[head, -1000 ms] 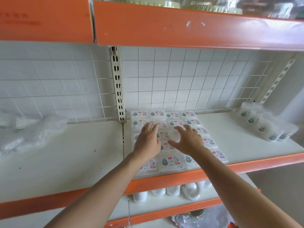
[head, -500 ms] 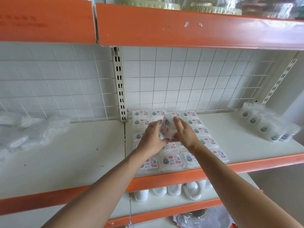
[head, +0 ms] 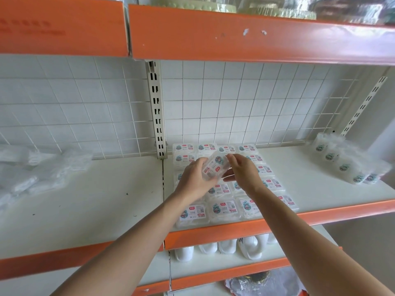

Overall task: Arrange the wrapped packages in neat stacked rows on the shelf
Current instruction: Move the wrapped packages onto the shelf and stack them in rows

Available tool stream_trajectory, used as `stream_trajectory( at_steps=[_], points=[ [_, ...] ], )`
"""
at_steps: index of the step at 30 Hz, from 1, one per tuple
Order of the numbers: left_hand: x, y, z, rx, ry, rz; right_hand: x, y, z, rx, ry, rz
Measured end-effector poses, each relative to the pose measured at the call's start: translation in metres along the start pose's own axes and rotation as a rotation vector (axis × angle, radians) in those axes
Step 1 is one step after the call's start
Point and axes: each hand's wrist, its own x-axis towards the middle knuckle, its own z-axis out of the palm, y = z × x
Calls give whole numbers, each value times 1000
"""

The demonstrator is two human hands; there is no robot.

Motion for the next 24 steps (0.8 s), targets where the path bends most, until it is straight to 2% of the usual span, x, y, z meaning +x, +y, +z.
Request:
stream_trajectory(
  at_steps=[7,12,16,20,24],
  points=[
    [8,-5,-7,-245,-22,-216,3,-1,-1,-67,10,-54],
    [5,-1,-6,-346,-70,-247,1,2,6,-103,2,-90],
    [7,0,-6,-433,-28,-286,1,3,8,-145,-69,-116],
    [9,-2,-6,-487,65,-317,-2,7,8,-295,-134,-232],
    [15,-10,-4,-398,140,-362,1,10,14,-486,-107,-353]
  ],
)
